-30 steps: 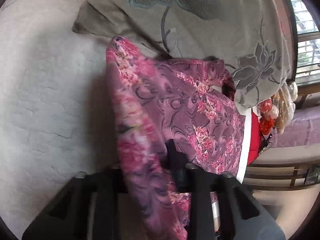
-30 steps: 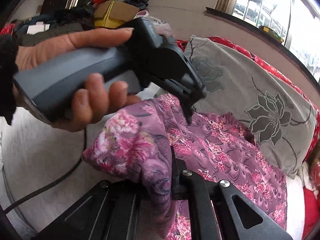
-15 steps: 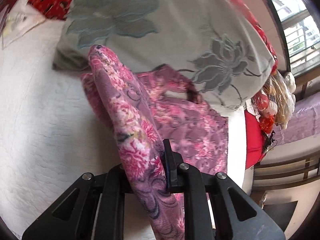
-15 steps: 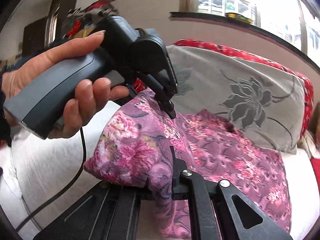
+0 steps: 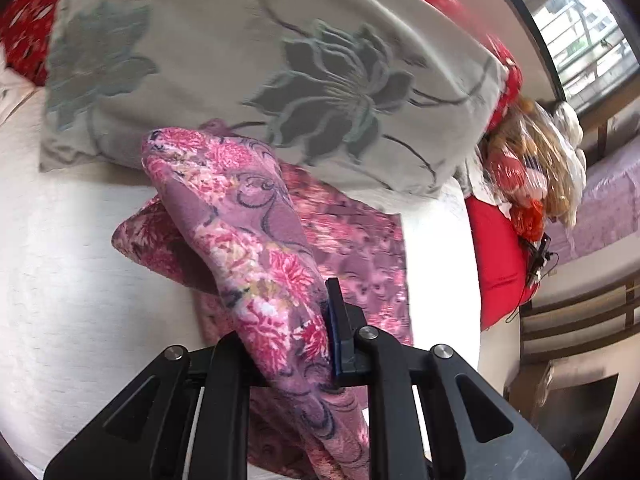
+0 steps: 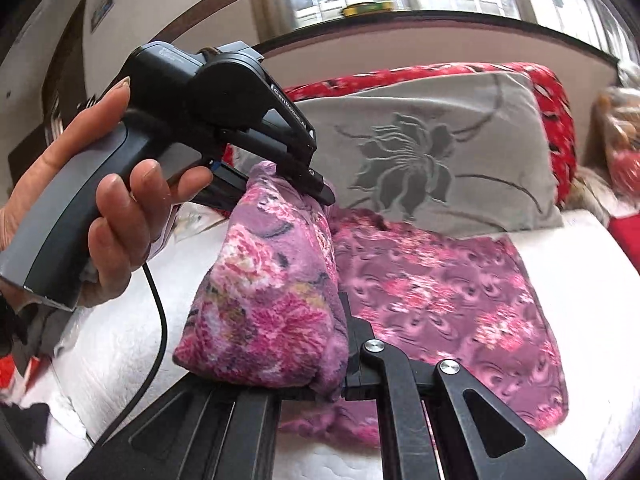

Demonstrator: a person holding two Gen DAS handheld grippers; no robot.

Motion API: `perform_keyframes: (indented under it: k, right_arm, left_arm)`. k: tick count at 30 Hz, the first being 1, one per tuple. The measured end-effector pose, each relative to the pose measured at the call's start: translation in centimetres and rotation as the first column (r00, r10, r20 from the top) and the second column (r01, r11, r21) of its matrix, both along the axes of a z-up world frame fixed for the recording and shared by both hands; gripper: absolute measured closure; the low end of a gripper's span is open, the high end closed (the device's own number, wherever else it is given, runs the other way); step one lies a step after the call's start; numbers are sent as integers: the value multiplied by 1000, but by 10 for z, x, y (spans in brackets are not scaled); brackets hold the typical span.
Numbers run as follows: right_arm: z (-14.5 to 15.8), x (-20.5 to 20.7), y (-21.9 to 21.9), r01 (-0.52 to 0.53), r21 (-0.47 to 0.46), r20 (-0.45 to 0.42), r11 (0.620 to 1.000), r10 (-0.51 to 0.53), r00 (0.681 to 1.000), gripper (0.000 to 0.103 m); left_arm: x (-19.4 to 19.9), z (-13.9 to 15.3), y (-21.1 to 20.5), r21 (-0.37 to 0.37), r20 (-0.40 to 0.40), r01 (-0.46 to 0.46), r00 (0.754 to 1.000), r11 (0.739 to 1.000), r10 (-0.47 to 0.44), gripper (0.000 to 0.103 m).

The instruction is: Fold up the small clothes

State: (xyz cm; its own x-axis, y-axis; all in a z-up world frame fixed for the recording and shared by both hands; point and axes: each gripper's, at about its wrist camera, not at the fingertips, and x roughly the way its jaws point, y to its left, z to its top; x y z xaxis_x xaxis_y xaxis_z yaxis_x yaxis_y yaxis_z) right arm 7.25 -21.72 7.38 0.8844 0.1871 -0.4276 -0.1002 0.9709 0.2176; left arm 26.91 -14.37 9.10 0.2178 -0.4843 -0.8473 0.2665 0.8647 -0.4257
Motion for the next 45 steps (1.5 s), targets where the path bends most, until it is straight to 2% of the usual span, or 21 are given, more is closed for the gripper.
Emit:
perform_keyframes:
  k: [6, 17, 23, 26, 30, 32, 33, 35, 38, 40, 42, 43, 45]
  right_arm:
    - [-5, -5, -42, 53, 84, -20, 995, -52, 998, 98]
    - [-34, -11, -110, 169, 219, -110, 961, -148, 983, 98]
    - [-59, -7, -141, 231, 309, -187, 923, -179, 966, 98]
    - [-75, -5, -152, 259, 359, -237, 897, -181, 954, 97]
    - [-101, 1, -166, 308, 437, -323, 845, -172, 931, 95]
    - [-111, 1, -171, 324, 470, -353, 821, -162, 922, 87]
    - [-116, 1, -174, 331, 489, -373, 807, -150, 916, 85]
    - [-117, -2, -179, 326, 511, -382, 796, -130, 915, 85]
    - [-102, -13, -190, 332, 487, -379, 808, -147, 914, 78]
    - [-81, -26, -205, 341, 471, -308, 814, -210, 928, 75]
    - [-57, -29, -221, 356, 451, -220, 818, -285, 933, 63]
    - [-47, -21, -228, 351, 443, -189, 825, -297, 936, 55]
    - [-34, 14, -234, 293, 434, -183, 852, -235, 955, 52]
  left_arm:
    - [-4, -9, -46, 14, -14, 36, 999, 999, -36, 89]
    - [-7, -50, -128, 54, -77, 114, 991, 992, -110, 88]
    - [-9, -67, -148, 60, -103, 110, 989, 992, -103, 77]
    - [-10, -67, -142, 0, -127, 104, 986, 995, -103, 74]
    - [-6, -51, -120, -38, -90, 64, 994, 997, -67, 72]
    - [-2, -44, -106, -41, -66, 32, 997, 999, -35, 64]
    - [-1, -42, -95, -30, -53, 8, 999, 1000, -9, 56]
    - [2, -42, -77, -17, -39, -21, 999, 1000, 20, 54]
    - [3, -52, -41, 16, -32, -63, 997, 998, 63, 54]
    - [2, -62, -17, 14, -35, -95, 995, 995, 95, 54]
    - [1, -73, -3, 4, -53, -127, 990, 992, 127, 54]
    - [0, -79, 1, -3, -68, -142, 988, 990, 142, 54]
    - [-3, -90, 7, -28, -102, -154, 983, 988, 150, 54]
